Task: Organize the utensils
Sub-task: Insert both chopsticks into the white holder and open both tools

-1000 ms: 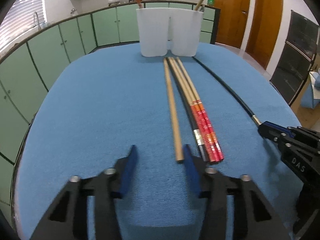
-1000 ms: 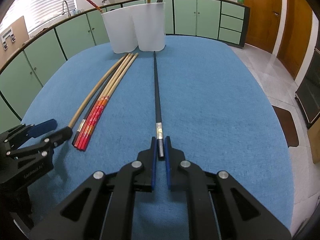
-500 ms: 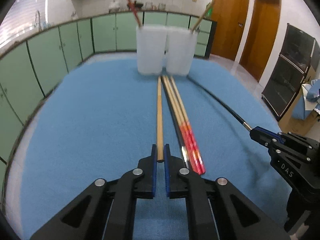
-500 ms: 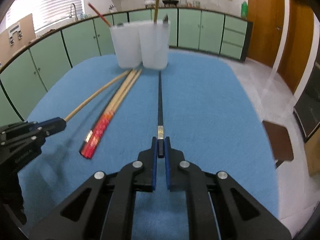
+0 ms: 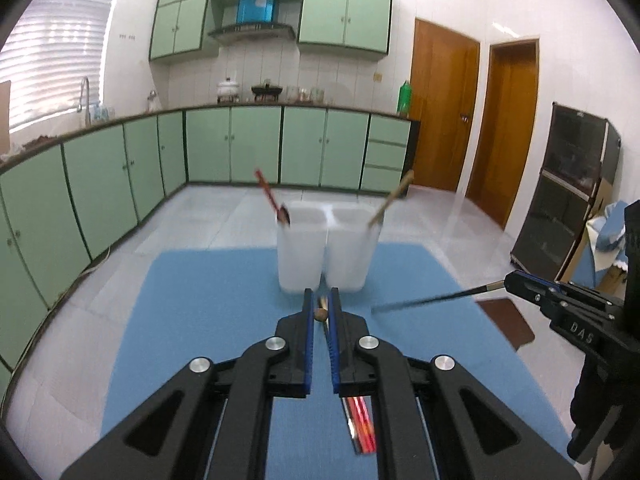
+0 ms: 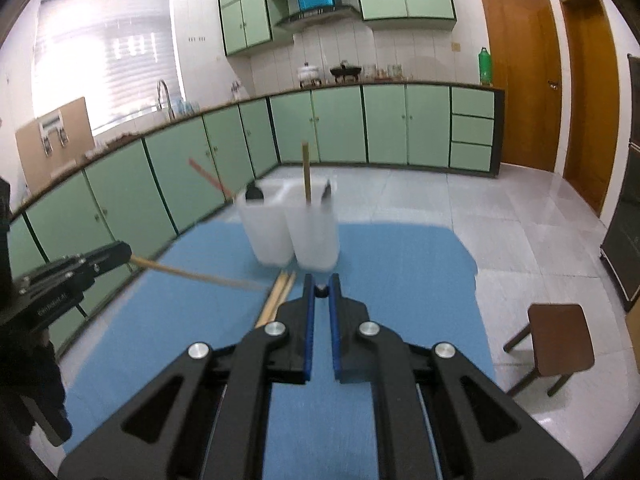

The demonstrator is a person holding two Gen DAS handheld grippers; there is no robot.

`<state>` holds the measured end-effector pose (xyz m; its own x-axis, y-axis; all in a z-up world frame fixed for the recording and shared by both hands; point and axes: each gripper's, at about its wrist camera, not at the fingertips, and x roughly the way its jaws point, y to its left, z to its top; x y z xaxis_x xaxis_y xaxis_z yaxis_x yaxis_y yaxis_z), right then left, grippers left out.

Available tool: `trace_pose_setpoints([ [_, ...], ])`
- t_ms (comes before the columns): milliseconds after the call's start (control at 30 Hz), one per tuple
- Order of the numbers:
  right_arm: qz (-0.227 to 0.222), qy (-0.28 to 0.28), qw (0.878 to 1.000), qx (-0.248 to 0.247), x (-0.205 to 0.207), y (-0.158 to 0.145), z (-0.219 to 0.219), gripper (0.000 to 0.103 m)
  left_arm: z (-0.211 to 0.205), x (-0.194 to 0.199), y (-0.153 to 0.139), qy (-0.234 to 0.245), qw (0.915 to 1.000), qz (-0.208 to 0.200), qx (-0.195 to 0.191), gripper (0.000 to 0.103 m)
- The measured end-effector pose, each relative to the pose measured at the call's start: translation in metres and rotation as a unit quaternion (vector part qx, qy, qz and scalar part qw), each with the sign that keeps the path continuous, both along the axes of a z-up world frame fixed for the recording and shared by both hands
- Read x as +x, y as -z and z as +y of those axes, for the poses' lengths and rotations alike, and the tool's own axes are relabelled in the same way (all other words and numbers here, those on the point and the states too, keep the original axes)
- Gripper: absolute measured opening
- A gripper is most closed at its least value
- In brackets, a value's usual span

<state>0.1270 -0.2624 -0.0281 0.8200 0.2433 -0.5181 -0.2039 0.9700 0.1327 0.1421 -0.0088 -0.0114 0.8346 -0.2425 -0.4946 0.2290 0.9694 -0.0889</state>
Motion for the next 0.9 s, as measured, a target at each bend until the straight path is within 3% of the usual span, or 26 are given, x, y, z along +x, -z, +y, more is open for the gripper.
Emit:
trace_pose_setpoints([
  [500, -0.022, -0.067, 0.996, 0.055, 0.066, -0.09, 0.001, 0.006, -0.006, 0.05, -0.055, 0.028, 0.9986, -0.043, -0.011, 0.007],
  [767, -0.096, -0.073, 0.989, 0.086, 0.108, -0.162, 0.001, 0.006, -0.012, 0.072, -0.121, 0.029, 0.9912, -0.128, -0.019, 0.007],
  [900, -0.134, -0.041, 0.988, 0.067, 0.138, -0.185, 0.001, 0.006, -0.02, 0.093, -0.144, 0.017, 0.9858, -0.167, -0.012, 0.006],
])
